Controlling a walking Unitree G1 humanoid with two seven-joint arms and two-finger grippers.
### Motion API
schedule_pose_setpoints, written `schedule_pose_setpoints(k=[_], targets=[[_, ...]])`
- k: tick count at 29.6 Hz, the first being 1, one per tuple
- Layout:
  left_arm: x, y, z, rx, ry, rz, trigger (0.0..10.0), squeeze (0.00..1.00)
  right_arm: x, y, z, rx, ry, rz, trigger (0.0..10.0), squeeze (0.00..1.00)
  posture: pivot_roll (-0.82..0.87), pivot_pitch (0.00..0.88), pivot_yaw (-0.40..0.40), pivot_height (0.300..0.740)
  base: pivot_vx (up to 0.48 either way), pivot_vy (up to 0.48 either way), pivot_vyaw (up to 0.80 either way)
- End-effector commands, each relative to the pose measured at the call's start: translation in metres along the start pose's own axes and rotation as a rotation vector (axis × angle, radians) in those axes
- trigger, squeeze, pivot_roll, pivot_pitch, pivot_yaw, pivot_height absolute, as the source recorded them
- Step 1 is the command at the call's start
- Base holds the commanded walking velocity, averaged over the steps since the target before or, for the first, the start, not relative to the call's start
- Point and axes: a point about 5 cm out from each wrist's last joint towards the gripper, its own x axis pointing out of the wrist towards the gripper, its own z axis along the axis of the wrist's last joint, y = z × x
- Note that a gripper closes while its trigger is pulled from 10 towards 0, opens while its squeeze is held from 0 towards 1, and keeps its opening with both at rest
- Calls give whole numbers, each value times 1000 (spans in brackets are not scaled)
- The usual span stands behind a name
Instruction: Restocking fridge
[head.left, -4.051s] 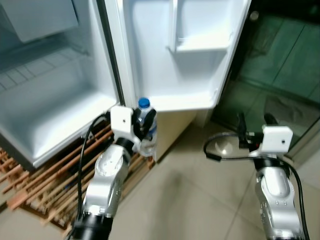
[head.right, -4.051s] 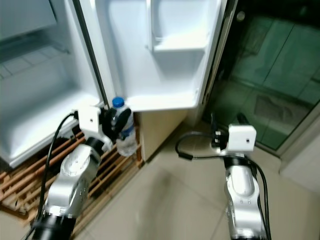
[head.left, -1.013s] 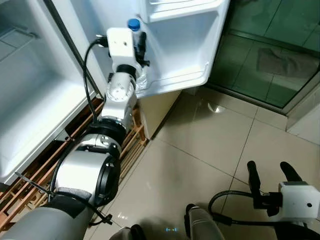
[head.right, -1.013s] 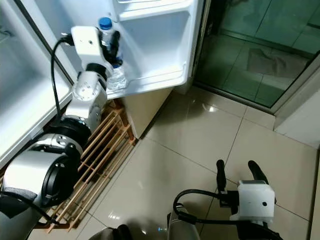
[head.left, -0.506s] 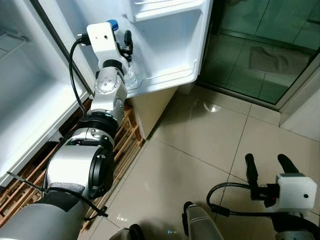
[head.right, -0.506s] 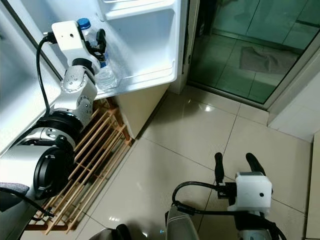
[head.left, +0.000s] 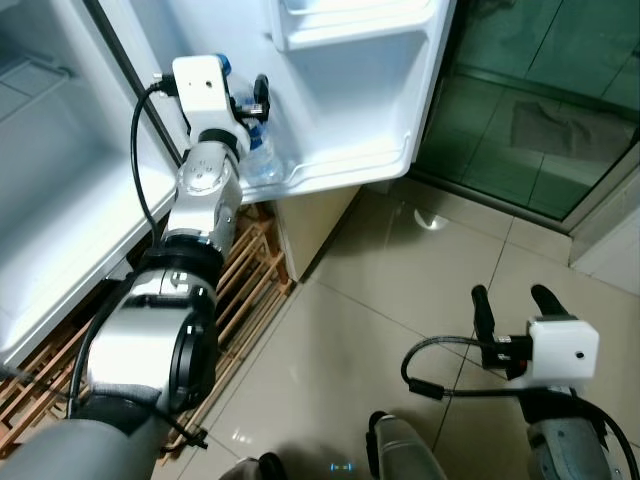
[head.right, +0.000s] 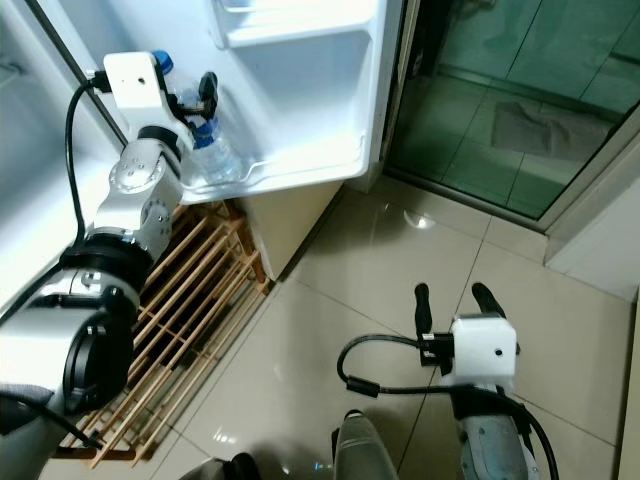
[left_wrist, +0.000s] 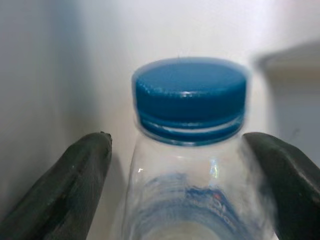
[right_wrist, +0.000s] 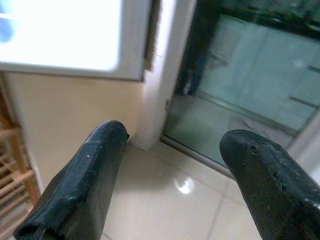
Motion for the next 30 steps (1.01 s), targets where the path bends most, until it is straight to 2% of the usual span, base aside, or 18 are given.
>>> schedule_pose_setpoints(k=[1,3,4,6,12,13,15,16,20,21,24,26,27,28,29,30], targets=[[1,3,13,-6,-44,-4,10000,1000,1,2,-2,18,-6,9,10000,0,-229,12,80,740,0,0,0],[-3,-3,14,-15,-46,-30,10000,1000,6,3,0,27,-22,14,10000,0,-218,0,81,740,0,0,0],[-10,-9,14,-22,-44,-64,10000,1000,9,8,5,73,-54,68,10000,0,-206,0,79,740,0,0,0],[-16,-9,12,-22,-38,-66,10000,1000,12,14,11,123,-80,143,10000,0,-201,0,77,740,0,0,0],[-38,-12,13,-27,-28,-92,10000,1000,20,13,20,128,-123,210,10000,0,-189,0,63,740,0,0,0],[-38,-12,13,-27,-28,-92,10000,1000,20,13,20,128,-123,210,10000,0,-189,0,63,740,0,0,0],[-52,-14,19,-23,-30,-105,10000,1000,24,15,23,137,-145,247,10000,0,-176,0,55,740,0,0,0],[-52,-14,19,-23,-30,-105,10000,1000,24,15,23,137,-145,247,10000,0,-176,0,55,740,0,0,0],[-77,-10,10,2,3,-106,10000,1000,34,30,33,173,-185,355,10000,0,-154,0,45,740,0,0,0],[-77,-10,10,2,3,-106,10000,1000,34,30,33,173,-185,355,10000,0,-154,0,45,740,0,0,0],[-93,-4,-1,6,52,-86,10000,1000,40,39,38,189,-200,416,10000,0,-132,0,33,740,0,0,0],[-111,4,-14,69,77,-69,10000,1000,42,42,42,189,-210,448,10000,0,-119,0,23,740,0,0,0],[-114,5,-15,71,84,-63,10000,1000,42,41,41,190,-209,448,10000,0,-114,0,18,740,0,0,0],[-115,5,-16,67,89,-58,10000,278,42,40,41,190,-208,447,10000,0,-114,0,18,740,0,0,0],[-121,10,-23,104,112,-37,10000,0,37,36,37,181,-191,439,10000,0,-112,0,12,740,0,0,0],[-125,14,-27,134,129,-25,10000,0,33,34,34,174,-178,435,10000,0,-112,0,12,740,0,0,0]])
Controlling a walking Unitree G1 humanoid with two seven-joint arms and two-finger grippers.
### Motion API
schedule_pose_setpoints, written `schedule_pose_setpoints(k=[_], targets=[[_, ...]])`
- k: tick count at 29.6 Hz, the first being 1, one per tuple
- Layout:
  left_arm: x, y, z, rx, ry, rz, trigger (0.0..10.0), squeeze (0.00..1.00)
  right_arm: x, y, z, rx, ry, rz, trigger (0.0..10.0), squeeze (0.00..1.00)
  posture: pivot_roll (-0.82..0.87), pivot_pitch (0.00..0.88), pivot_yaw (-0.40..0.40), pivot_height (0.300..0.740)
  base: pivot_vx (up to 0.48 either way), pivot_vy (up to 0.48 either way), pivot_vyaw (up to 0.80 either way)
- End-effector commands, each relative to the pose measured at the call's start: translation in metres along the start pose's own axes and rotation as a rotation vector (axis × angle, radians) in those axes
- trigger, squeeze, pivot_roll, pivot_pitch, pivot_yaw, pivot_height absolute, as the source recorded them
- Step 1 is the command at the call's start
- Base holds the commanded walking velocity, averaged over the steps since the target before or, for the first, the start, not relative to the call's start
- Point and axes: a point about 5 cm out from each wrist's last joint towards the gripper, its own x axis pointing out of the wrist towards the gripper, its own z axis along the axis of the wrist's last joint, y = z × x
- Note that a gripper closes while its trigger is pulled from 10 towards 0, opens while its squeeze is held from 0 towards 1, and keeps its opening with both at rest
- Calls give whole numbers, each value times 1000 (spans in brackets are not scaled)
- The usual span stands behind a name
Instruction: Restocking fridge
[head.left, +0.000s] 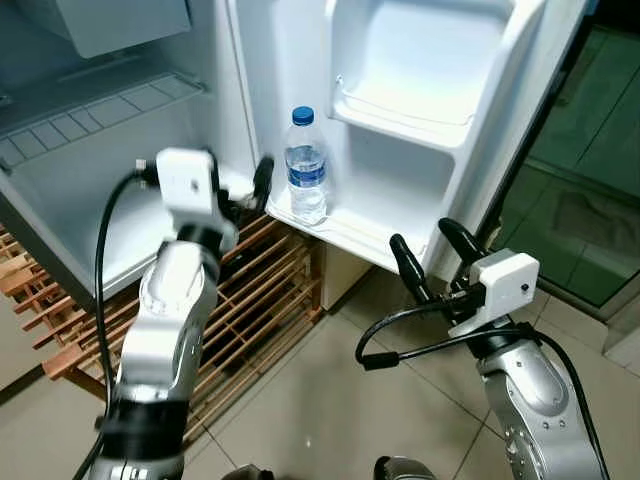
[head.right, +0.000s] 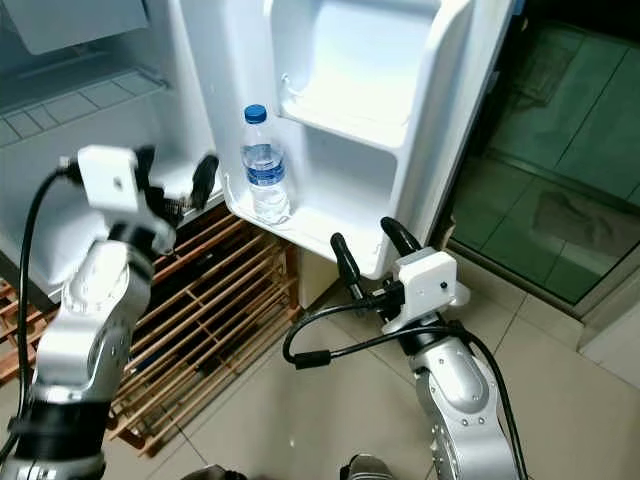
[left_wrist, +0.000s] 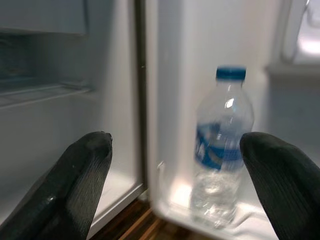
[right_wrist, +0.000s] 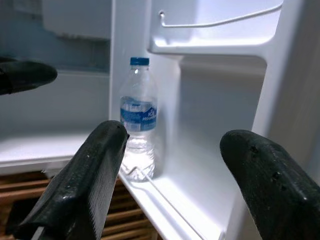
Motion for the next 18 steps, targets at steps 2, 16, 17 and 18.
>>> schedule_pose_setpoints(k=[2,16,17,18], targets=[[-16,13,-14,84,25,55,10000,0,-29,-10,-10,-31,83,-40,10000,0,-119,0,4,740,0,0,0],[-86,52,-121,86,407,192,10000,0,-117,-49,-100,-83,541,-223,10000,0,-139,0,17,740,0,0,0],[-91,57,-132,100,465,208,10000,0,-122,-53,-106,-87,574,-252,10000,0,-139,0,17,740,0,0,0],[-95,61,-142,108,520,219,10000,0,-125,-56,-110,-78,595,-283,10000,0,-145,0,24,740,0,0,0]])
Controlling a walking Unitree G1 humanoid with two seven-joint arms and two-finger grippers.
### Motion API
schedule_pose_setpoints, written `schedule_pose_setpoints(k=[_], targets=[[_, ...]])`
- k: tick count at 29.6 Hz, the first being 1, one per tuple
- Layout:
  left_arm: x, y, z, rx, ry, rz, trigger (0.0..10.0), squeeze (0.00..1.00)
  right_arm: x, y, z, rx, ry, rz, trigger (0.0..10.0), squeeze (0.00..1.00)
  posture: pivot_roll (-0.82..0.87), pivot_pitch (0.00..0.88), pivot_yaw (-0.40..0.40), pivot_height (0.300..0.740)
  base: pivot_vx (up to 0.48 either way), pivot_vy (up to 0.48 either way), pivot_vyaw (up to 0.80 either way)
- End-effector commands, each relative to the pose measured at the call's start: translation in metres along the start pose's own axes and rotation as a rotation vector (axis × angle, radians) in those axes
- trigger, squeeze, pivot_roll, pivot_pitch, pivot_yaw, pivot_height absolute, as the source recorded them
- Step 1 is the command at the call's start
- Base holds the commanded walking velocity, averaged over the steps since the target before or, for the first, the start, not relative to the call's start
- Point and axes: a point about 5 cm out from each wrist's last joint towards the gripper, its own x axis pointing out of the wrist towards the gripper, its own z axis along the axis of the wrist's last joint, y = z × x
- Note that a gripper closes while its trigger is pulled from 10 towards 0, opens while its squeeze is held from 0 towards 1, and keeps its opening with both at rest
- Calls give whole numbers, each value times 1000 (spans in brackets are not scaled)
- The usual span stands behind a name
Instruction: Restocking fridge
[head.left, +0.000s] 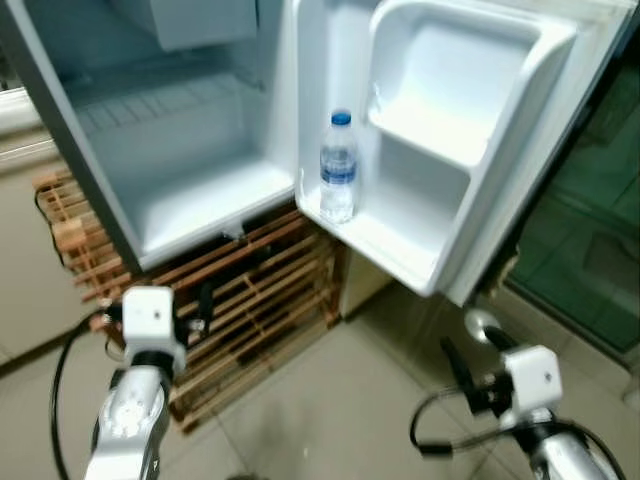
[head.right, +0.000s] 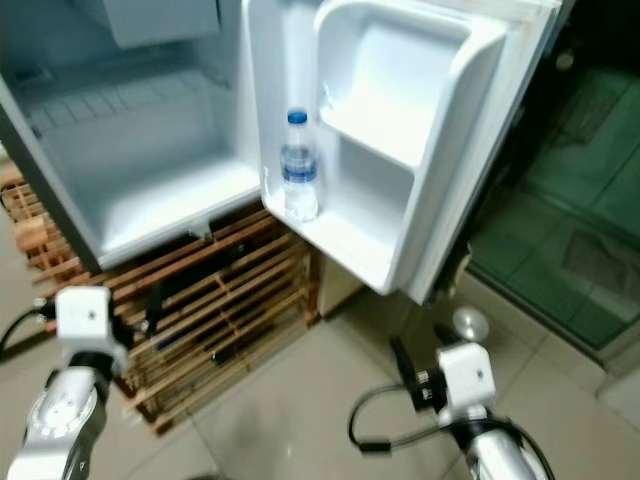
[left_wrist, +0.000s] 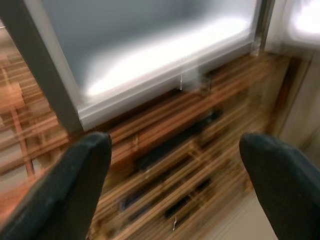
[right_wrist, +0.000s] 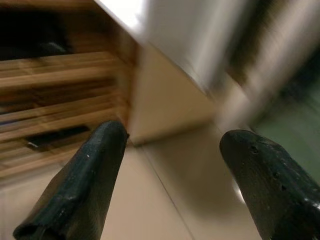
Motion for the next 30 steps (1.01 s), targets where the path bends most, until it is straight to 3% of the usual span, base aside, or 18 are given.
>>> schedule_pose_setpoints(k=[1,3,5,6,7,9,11,14,15,16,17,18,23,25,26,28,29,30], targets=[[0,4,-22,18,98,17,10000,0,0,-12,-6,2,27,-69,10000,0,-145,0,24,740,0,0,0],[-1,11,-34,38,152,54,10000,0,0,-21,-14,2,78,-111,10000,0,-153,0,28,740,0,0,0],[-3,15,-58,53,280,81,10000,0,3,-41,-31,-48,194,-209,10000,0,-160,0,33,740,0,0,0],[-3,15,-58,53,280,81,10000,0,3,-41,-31,-48,194,-209,10000,0,-160,0,33,740,0,0,0],[-5,14,-69,103,349,63,10000,0,1,-59,-33,-64,220,-288,10000,0,-160,0,33,740,0,0,0],[-8,18,-79,132,400,77,10000,0,1,-80,-30,-77,227,-384,10000,0,-160,0,33,740,0,0,0],[-10,19,-83,146,425,84,10000,0,3,-87,-27,-91,226,-414,10000,0,-173,0,43,740,0,0,0],[-26,18,-112,197,622,75,10000,0,12,-119,-2,-168,169,-537,10000,0,-172,0,49,740,0,0,0],[-26,18,-112,197,622,75,10000,0,12,-119,-2,-168,169,-537,10000,0,-172,0,49,740,0,0,0],[-36,16,-126,214,725,71,10000,0,18,-139,17,-206,122,-604,10000,0,-171,0,49,740,0,0,0],[-39,14,-130,227,756,63,10000,0,20,-146,24,-219,105,-629,10000,0,-173,0,46,740,0,0,0],[-39,14,-130,227,756,63,10000,0,20,-146,24,-219,105,-629,10000,0,-173,0,46,740,0,0,0],[-45,5,-137,297,797,10,10000,0,31,-184,91,-272,-87,-759,10000,0,-181,0,44,740,0,0,0],[-43,3,-135,304,783,12,10000,0,35,-189,109,-272,-142,-768,10000,0,-186,0,43,740,0,0,0],[-38,0,-131,282,747,21,10000,0,41,-189,134,-244,-249,-749,10000,0,-184,0,39,740,0,0,0],[-36,-1,-129,266,732,27,10000,0,43,-188,142,-235,-288,-737,10000,0,-184,0,39,740,0,0,0],[-27,-5,-122,235,673,36,10000,0,48,-176,169,-202,-440,-653,10000,0,-179,0,31,740,0,0,0],[-24,-7,-119,230,650,37,10000,0,50,-170,178,-192,-489,-619,10000,0,-179,0,31,740,0,0,0]])
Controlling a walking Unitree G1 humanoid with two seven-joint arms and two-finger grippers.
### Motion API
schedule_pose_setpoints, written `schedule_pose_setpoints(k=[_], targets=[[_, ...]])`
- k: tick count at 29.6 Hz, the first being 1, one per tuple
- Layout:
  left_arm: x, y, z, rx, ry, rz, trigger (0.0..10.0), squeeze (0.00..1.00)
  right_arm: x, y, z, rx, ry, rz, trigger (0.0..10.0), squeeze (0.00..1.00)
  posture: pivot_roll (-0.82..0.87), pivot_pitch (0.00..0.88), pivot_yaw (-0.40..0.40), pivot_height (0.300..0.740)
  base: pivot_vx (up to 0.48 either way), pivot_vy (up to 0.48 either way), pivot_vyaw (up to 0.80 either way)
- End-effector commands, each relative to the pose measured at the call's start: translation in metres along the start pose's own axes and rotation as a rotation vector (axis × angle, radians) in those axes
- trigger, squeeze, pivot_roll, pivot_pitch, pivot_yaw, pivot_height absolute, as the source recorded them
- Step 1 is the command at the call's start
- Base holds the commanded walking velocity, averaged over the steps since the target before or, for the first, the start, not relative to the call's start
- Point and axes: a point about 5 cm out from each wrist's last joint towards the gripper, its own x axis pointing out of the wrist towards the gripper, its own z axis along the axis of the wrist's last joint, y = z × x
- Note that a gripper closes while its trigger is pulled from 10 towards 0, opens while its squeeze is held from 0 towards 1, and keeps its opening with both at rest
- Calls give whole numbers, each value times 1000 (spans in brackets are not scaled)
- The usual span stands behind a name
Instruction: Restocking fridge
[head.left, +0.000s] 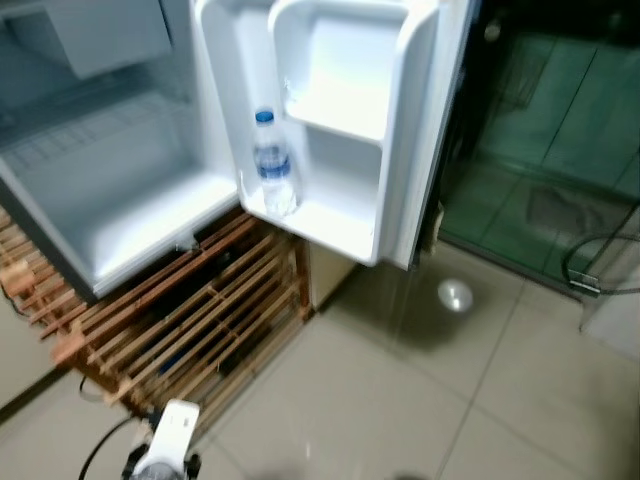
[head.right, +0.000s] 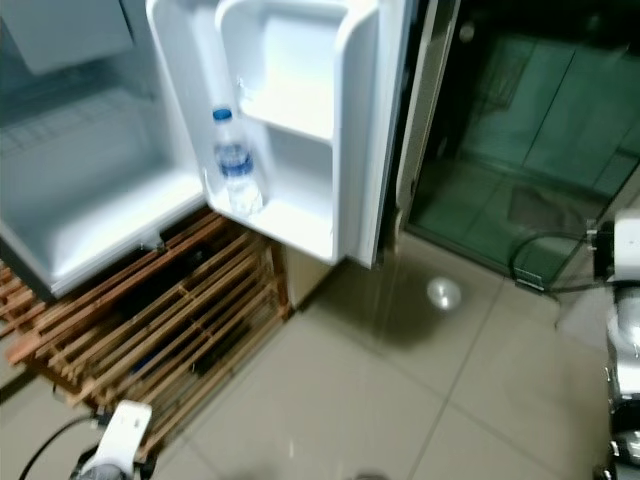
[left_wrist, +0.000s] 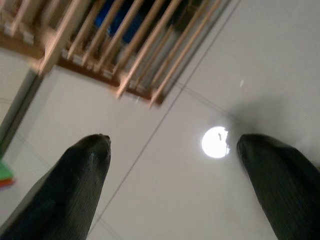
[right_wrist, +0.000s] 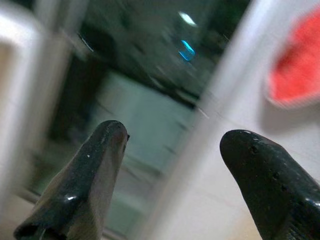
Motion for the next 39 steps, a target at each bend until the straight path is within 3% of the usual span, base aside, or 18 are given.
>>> schedule_pose_setpoints(k=[1,2,4,8,9,11,12,14,15,16,17,20,21,25,29,34,39], targets=[[1,2,11,-20,-44,24,10000,0,4,2,16,41,-76,21,10000,0,-179,0,31,740,0,0,0],[2,-2,25,-21,-111,10,10000,0,1,20,38,108,-177,99,10000,0,-179,0,31,740,0,0,0],[2,-11,37,0,-172,-21,10000,0,-6,40,52,142,-240,168,10000,0,-178,0,34,740,0,0,0],[1,-15,48,4,-228,-25,10000,0,-14,56,58,196,-254,211,10000,0,-180,0,39,740,0,0,0],[0,-18,61,-18,-281,-26,10000,0,-22,71,60,241,-250,258,10000,0,-180,0,39,740,0,0,0],[-1,-18,74,-55,-338,-15,10000,0,-27,77,58,268,-238,269,10000,0,-173,0,35,740,0,0,0],[-3,-15,84,-81,-399,-13,10000,0,-30,79,57,290,-228,263,10000,0,-173,0,35,740,0,0,0],[-11,14,101,-148,-586,5,10000,0,-39,83,57,337,-207,253,10000,0,-168,0,32,740,0,0,0],[-11,14,101,-148,-586,5,10000,0,-39,83,57,337,-207,253,10000,0,-168,0,32,740,0,0,0],[-21,29,115,-199,-710,18,10000,0,-51,90,58,354,-192,271,10000,0,-162,0,26,740,0,0,0],[-26,31,123,-240,-766,17,10000,0,-59,96,58,369,-178,286,10000,0,-162,0,26,740,0,0,0],[-43,33,139,-348,-874,6,10000,0,-76,106,58,398,-144,323,10000,0,-145,0,17,740,0,0,0],[-43,33,139,-348,-874,6,10000,0,-76,106,58,398,-144,323,10000,0,-145,0,17,740,0,0,0],[-95,27,165,-439,-1050,-57,10000,0,-100,118,52,424,-84,371,10000,0,-127,0,9,740,0,0,0],[-108,21,174,-437,-1104,-120,10000,0,-101,122,53,426,-68,379,10000,0,-117,0,6,740,0,-394,0],[-120,16,184,-424,-1105,-162,10000,0,-100,121,55,410,-70,380,10000,0,-130,0,8,740,0,-384,592],[-120,15,196,-433,-1094,-165,10000,0,-102,123,55,398,-67,387,10000,0,-136,0,9,740,0,0,733]])
